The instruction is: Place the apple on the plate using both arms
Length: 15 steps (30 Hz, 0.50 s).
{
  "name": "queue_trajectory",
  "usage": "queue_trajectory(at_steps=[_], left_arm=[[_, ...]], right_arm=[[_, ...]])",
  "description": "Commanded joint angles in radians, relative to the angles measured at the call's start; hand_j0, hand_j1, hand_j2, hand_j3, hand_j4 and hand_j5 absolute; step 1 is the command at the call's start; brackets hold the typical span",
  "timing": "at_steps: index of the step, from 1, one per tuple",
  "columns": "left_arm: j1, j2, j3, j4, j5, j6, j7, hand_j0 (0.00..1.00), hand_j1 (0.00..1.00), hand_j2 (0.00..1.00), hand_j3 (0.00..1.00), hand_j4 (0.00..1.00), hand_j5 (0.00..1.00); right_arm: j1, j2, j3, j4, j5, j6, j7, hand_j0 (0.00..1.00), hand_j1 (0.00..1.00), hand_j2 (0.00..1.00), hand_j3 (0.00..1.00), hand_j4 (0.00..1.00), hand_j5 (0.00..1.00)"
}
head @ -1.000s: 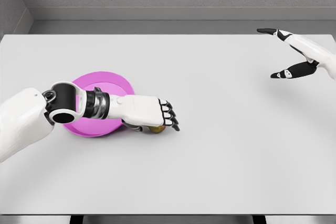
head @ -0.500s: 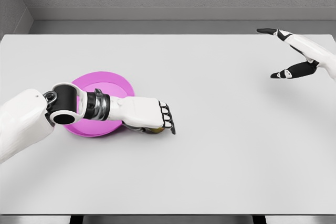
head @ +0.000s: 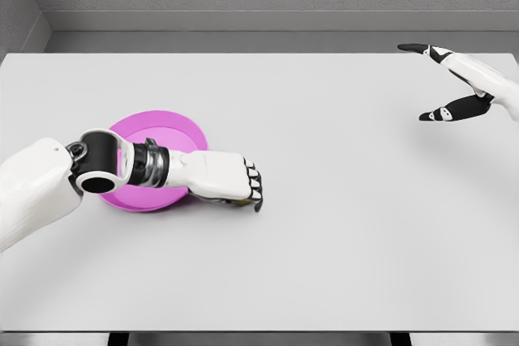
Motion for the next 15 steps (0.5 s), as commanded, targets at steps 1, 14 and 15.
queue_trajectory(at_steps=[1,14,15], left_arm=[[0.0,0.003,0.0,0.0,0.004,0.001,-0.001,0.56,0.56,0.56,0.56,0.56,0.56],[-0.072,0.185,0.081,-0.008,0.228,0.001,0.01,0.51,0.51,0.51,0.51,0.51,0.51],[-0.074,0.228,0.11,-0.003,0.26,0.001,0.01,0.51,0.51,0.51,0.51,0.51,0.51]], right_arm=[[0.0,-0.002,0.0,-0.002,-0.008,0.003,0.0,1.0,1.0,1.0,1.0,1.0,1.0],[0.0,-0.003,0.0,0.0,-0.008,0.003,0.0,1.0,1.0,1.0,1.0,1.0,1.0],[0.0,-0.003,0.0,0.0,-0.008,0.003,0.0,1.0,1.0,1.0,1.0,1.0,1.0]])
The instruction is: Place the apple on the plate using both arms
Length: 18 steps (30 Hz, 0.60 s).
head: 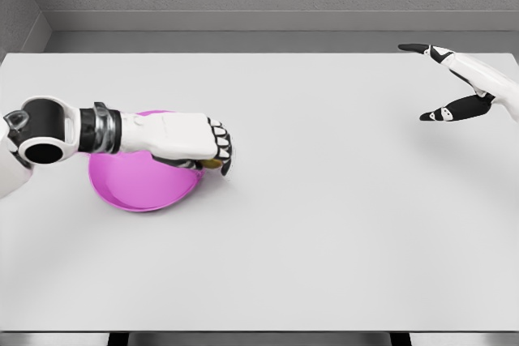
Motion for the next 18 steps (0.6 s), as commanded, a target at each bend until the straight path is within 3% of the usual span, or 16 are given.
queue_trajectory(at_steps=[1,5,8,11,12,13,18], left_arm=[[0.0,0.091,0.061,0.006,0.08,0.003,0.004,0.51,0.51,0.51,0.51,0.51,0.51],[0.002,0.122,0.062,0.084,0.077,0.003,0.002,0.51,0.51,0.51,0.51,0.51,0.51],[0.006,0.118,0.061,0.089,0.077,0.003,0.002,0.52,0.52,0.52,0.52,0.52,0.52],[0.009,0.11,0.059,0.087,0.08,0.003,0.005,0.72,0.72,0.72,0.72,0.72,0.72],[0.011,0.108,0.058,0.084,0.083,0.003,0.005,0.81,0.81,0.81,0.81,0.81,0.81],[0.011,0.104,0.058,0.087,0.117,0.003,0.005,0.99,0.99,0.99,0.99,0.99,0.99],[0.011,0.105,0.058,0.089,0.131,0.003,0.005,1.0,1.0,1.0,1.0,1.0,1.0]], right_arm=[[0.0,-0.011,0.0,0.0,-0.008,0.003,0.0,1.0,1.0,1.0,1.0,1.0,1.0],[0.002,-0.016,-0.002,0.0,-0.008,0.003,0.0,1.0,1.0,1.0,1.0,1.0,1.0],[0.002,-0.016,-0.002,0.0,-0.008,0.003,0.0,1.0,1.0,1.0,1.0,1.0,1.0],[0.0,-0.014,-0.002,-0.002,-0.008,0.003,0.0,1.0,1.0,1.0,1.0,1.0,1.0],[0.0,-0.016,-0.002,-0.002,-0.008,0.003,0.0,1.0,1.0,1.0,1.0,1.0,1.0],[0.002,-0.016,-0.002,-0.002,-0.008,0.003,0.0,1.0,1.0,1.0,1.0,1.0,1.0],[0.002,-0.016,-0.002,-0.002,-0.008,0.003,0.0,1.0,1.0,1.0,1.0,1.0,1.0]])
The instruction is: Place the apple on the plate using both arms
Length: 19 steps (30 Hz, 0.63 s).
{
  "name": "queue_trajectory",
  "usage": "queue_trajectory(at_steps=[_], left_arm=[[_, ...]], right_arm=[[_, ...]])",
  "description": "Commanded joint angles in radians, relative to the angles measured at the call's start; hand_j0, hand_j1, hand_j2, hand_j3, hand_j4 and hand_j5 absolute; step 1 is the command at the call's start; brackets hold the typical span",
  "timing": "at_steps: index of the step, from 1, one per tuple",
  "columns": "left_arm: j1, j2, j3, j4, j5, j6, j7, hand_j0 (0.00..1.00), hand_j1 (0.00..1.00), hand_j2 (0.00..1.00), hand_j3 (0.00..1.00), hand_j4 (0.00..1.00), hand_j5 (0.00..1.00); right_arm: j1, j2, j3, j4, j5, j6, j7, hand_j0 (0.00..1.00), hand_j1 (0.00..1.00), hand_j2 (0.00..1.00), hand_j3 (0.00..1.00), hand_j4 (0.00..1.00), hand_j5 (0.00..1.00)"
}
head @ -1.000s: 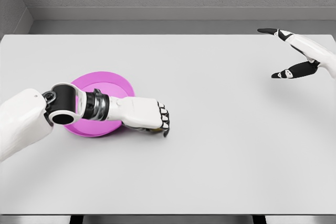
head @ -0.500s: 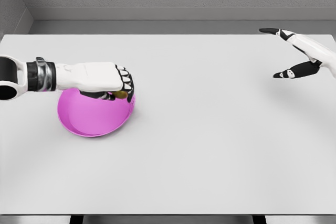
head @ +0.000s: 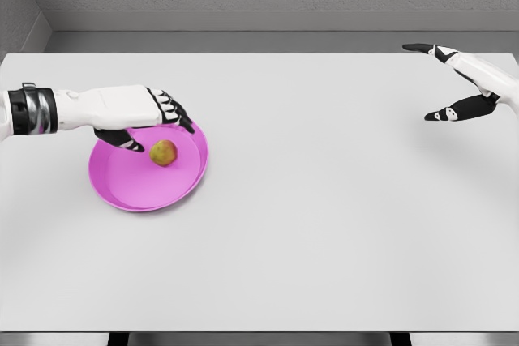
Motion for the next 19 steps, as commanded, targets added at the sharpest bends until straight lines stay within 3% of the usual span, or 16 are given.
queue_trajectory(at_steps=[1,4,5,8,11,19], left_arm=[[0.0,0.0,0.001,-0.001,0.014,0.002,0.001,1.0,1.0,1.0,1.0,1.0,1.0],[-0.002,-0.005,-0.009,-0.039,0.025,0.002,0.001,1.0,1.0,1.0,1.0,1.0,1.0],[-0.002,-0.019,-0.009,-0.073,0.063,0.002,0.001,1.0,1.0,1.0,1.0,1.0,1.0],[0.0,-0.126,-0.016,-0.159,0.065,0.002,-0.002,1.0,1.0,1.0,1.0,1.0,1.0],[0.015,-0.232,-0.041,-0.157,0.057,0.002,-0.006,1.0,1.0,1.0,1.0,1.0,1.0],[0.02,-0.231,-0.044,-0.151,0.057,0.002,-0.007,1.0,1.0,1.0,1.0,1.0,1.0]], right_arm=[[0.0,-0.001,-0.001,-0.001,-0.008,0.003,0.0,1.0,1.0,1.0,1.0,1.0,1.0],[0.0,0.0,-0.001,-0.001,-0.008,0.003,0.0,1.0,1.0,1.0,1.0,1.0,1.0],[0.0,-0.001,-0.001,-0.001,-0.008,0.003,0.0,1.0,1.0,1.0,1.0,1.0,1.0],[0.0,-0.001,0.001,-0.001,-0.008,0.003,0.0,1.0,1.0,1.0,1.0,1.0,1.0],[0.0,0.0,0.001,-0.001,-0.008,0.003,0.0,1.0,1.0,1.0,1.0,1.0,1.0],[0.005,-0.013,0.001,-0.016,-0.008,0.003,0.0,1.0,1.0,1.0,1.0,1.0,1.0]])
